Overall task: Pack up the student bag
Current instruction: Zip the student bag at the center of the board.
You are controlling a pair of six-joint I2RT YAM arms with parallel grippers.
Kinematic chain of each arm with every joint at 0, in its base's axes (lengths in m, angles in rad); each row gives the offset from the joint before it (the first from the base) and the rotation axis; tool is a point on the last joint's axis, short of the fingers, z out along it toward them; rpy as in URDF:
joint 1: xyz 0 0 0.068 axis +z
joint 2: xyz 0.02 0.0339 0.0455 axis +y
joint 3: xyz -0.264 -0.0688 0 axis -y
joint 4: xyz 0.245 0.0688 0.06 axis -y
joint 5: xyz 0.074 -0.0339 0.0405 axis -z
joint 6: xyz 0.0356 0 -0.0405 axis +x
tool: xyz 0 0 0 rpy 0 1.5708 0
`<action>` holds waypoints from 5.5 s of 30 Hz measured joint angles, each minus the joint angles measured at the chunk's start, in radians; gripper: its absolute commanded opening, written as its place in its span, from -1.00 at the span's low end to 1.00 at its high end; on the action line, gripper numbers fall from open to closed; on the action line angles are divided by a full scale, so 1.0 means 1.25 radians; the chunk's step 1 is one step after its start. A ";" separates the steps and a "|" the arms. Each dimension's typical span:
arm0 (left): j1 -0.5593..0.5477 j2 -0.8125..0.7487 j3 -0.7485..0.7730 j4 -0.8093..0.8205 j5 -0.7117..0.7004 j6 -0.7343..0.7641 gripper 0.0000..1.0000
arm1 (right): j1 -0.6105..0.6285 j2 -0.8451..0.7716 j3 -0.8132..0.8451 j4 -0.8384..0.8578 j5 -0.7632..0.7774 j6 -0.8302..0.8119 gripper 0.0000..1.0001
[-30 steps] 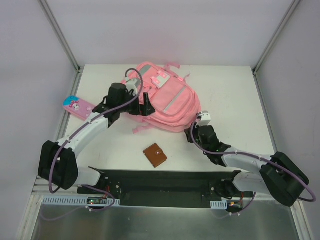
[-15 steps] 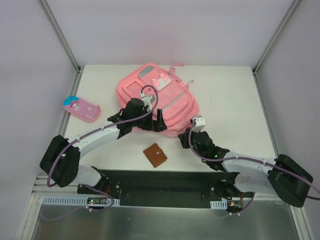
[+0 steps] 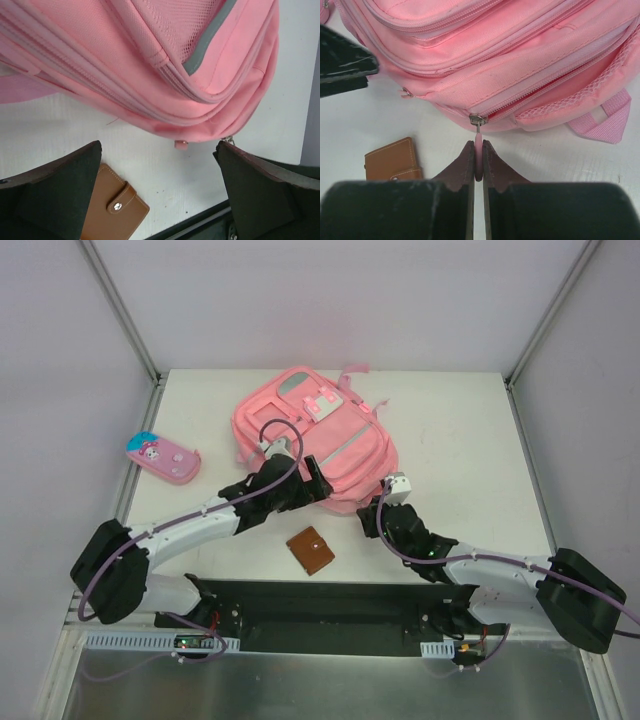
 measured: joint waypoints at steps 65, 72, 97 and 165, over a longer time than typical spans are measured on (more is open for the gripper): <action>0.313 -0.298 -0.104 -0.089 0.353 -0.004 0.78 | -0.008 0.091 0.079 0.018 -0.085 -0.043 -0.99; 0.221 -0.372 -0.158 -0.123 0.299 -0.095 0.83 | 0.000 0.091 0.119 -0.007 -0.080 -0.063 -1.00; 0.164 -0.226 -0.153 -0.191 0.045 -0.198 -1.00 | 0.051 0.123 0.165 -0.017 -0.086 -0.092 -0.99; 0.606 -0.323 -0.101 -0.255 0.349 0.051 -1.00 | -0.421 0.591 0.510 0.047 -0.490 -0.071 0.19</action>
